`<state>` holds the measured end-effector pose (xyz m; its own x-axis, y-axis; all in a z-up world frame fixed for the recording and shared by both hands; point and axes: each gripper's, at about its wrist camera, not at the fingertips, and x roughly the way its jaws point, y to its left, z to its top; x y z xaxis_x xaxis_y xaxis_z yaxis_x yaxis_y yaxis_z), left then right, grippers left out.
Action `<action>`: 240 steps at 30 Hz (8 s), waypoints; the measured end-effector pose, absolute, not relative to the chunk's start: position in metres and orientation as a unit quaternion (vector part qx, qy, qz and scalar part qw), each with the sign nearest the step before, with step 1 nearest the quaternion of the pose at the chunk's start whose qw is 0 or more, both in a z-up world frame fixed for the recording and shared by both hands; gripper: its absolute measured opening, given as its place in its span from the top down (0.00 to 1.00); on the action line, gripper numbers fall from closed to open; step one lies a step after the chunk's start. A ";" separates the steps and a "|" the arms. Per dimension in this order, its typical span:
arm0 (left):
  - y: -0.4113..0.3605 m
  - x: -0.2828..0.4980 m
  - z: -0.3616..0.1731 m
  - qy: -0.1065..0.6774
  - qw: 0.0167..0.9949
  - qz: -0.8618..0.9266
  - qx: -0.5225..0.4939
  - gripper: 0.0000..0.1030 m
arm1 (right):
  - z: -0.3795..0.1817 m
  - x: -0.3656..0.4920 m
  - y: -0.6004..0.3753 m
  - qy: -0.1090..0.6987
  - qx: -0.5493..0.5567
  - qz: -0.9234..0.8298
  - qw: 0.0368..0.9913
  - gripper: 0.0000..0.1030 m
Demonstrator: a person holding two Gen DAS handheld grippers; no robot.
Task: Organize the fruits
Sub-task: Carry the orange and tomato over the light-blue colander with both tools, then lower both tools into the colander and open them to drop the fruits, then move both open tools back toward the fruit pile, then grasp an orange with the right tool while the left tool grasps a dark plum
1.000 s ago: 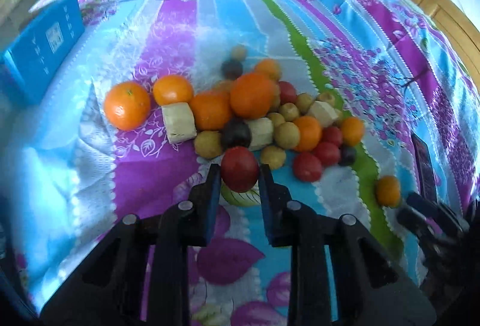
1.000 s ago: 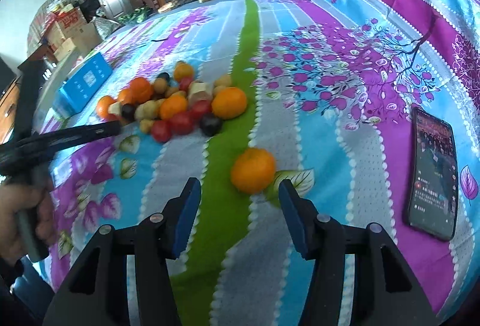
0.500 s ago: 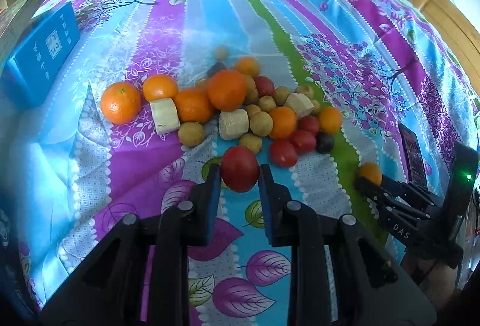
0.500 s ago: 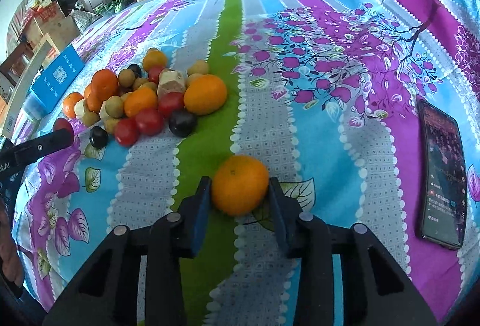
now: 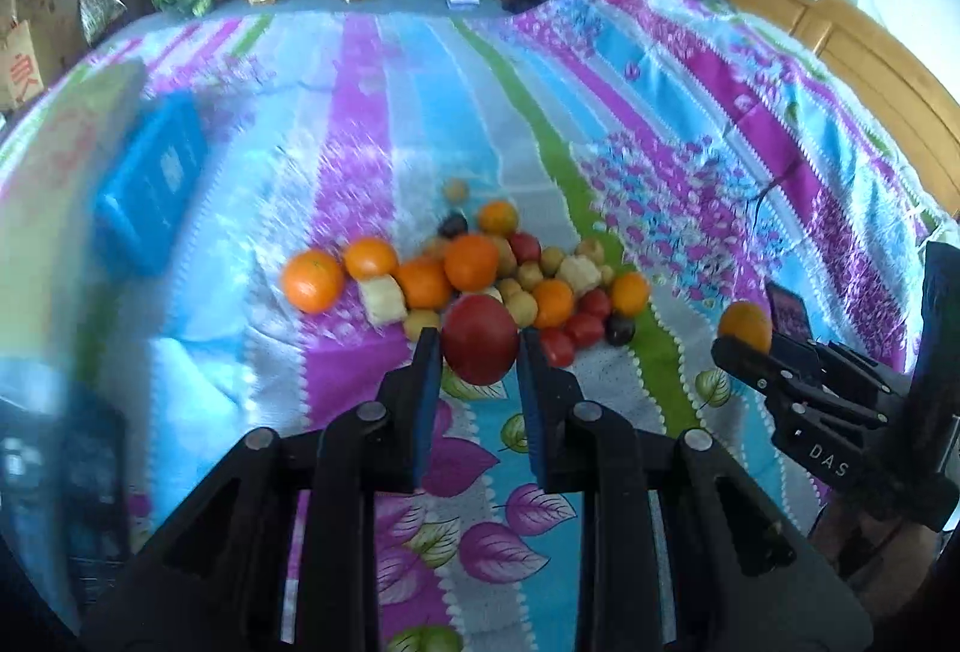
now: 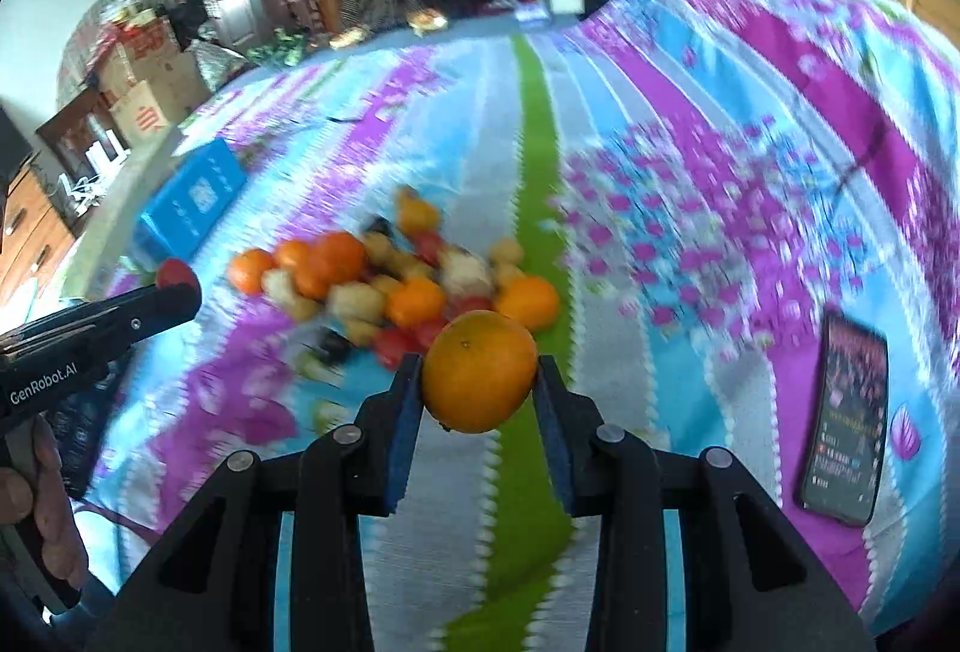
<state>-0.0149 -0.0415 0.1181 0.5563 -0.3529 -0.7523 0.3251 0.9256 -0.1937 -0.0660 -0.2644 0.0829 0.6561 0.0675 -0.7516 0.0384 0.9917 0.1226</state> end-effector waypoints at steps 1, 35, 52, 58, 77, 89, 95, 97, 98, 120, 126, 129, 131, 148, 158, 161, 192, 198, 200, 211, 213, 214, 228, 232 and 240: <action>-0.036 -0.017 0.124 0.424 0.885 -0.189 -0.016 0.75 | 0.091 -0.064 -0.256 0.410 0.058 0.014 0.910 0.61; 0.224 -0.088 0.237 0.316 0.941 0.030 -0.116 0.75 | 0.236 -0.038 0.044 0.334 -0.046 0.209 0.918 0.61; 0.328 -0.119 0.219 0.321 0.923 0.119 -0.173 0.75 | 0.236 -0.038 0.170 0.371 -0.080 0.300 0.875 0.61; 0.344 -0.121 0.200 0.350 0.910 0.123 -0.186 0.75 | 0.218 -0.038 0.202 0.400 -0.096 0.320 0.853 0.61; 0.364 -0.127 0.161 0.424 0.876 0.125 -0.194 0.75 | 0.180 -0.033 0.231 0.468 -0.107 0.344 0.807 0.61; 0.369 -0.129 0.169 0.429 0.875 0.120 -0.192 0.75 | 0.176 -0.033 0.236 0.476 -0.111 0.347 0.801 0.61; 0.369 -0.132 0.167 0.435 0.872 0.114 -0.193 0.75 | 0.172 -0.034 0.239 0.480 -0.115 0.347 0.798 0.61; 0.373 -0.133 0.165 0.438 0.870 0.116 -0.196 0.75 | 0.171 -0.034 0.240 0.480 -0.116 0.348 0.797 0.61; 0.374 -0.133 0.165 0.438 0.869 0.116 -0.197 0.75 | 0.171 -0.034 0.240 0.480 -0.116 0.348 0.797 0.61; 0.382 -0.132 0.159 0.443 0.864 0.117 -0.208 0.75 | 0.162 -0.032 0.246 0.489 -0.118 0.346 0.792 0.61; 0.382 -0.132 0.156 0.445 0.862 0.122 -0.209 0.75 | 0.160 -0.032 0.248 0.491 -0.122 0.346 0.790 0.60; 0.382 -0.129 0.152 0.454 0.858 0.127 -0.202 0.64 | 0.159 -0.032 0.249 0.490 -0.125 0.345 0.791 0.60; 0.382 -0.129 0.151 0.454 0.858 0.137 -0.196 0.33 | 0.159 -0.033 0.250 0.490 -0.126 0.348 0.789 0.50; 0.397 -0.146 0.171 0.414 0.869 0.162 -0.217 0.24 | 0.192 -0.050 0.234 0.437 -0.106 0.358 0.818 0.38; 0.371 -0.147 0.195 0.376 0.888 0.140 -0.224 0.23 | 0.203 -0.087 0.151 0.376 -0.116 0.299 0.869 0.37; 0.356 -0.142 0.202 0.369 0.894 0.124 -0.220 0.23 | 0.196 -0.094 0.115 0.376 -0.112 0.269 0.880 0.37; 0.100 -0.078 0.174 0.394 0.904 -0.144 -0.080 0.18 | 0.126 -0.168 -0.185 0.360 0.008 -0.017 0.933 0.12; 0.053 -0.064 0.141 0.417 0.885 -0.200 -0.043 0.19 | 0.102 -0.168 -0.214 0.373 0.025 -0.031 0.927 0.12; 0.037 -0.058 0.126 0.429 0.877 -0.214 -0.031 0.19 | 0.093 -0.166 -0.222 0.379 0.025 -0.031 0.925 0.13; -0.034 -0.008 0.034 0.499 0.821 -0.279 -0.014 0.49 | 0.034 -0.138 -0.257 0.433 0.058 -0.017 0.899 0.34; -0.043 0.004 0.029 0.492 0.824 -0.281 -0.017 0.49 | 0.028 -0.135 -0.261 0.440 0.067 -0.019 0.895 0.34; -0.048 0.010 0.026 0.492 0.822 -0.287 -0.021 0.49 | 0.024 -0.133 -0.265 0.444 0.074 -0.019 0.893 0.34; -0.078 0.034 0.007 0.476 0.831 -0.288 0.006 0.74 | 0.026 -0.080 -0.282 0.437 0.100 0.014 0.894 0.42; -0.073 0.028 0.014 0.469 0.832 -0.296 -0.005 0.74 | 0.025 -0.052 -0.296 0.436 0.125 0.012 0.891 0.43; -0.074 0.020 0.025 0.461 0.830 -0.313 -0.023 0.74 | 0.000 0.014 -0.341 0.464 0.287 -0.002 0.838 0.44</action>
<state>0.0196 -0.0744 0.0253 0.3800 -0.5404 -0.7507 0.4986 0.8033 -0.3259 0.0140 -0.3412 0.0001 0.5696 0.2629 -0.7788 0.2695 0.8354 0.4791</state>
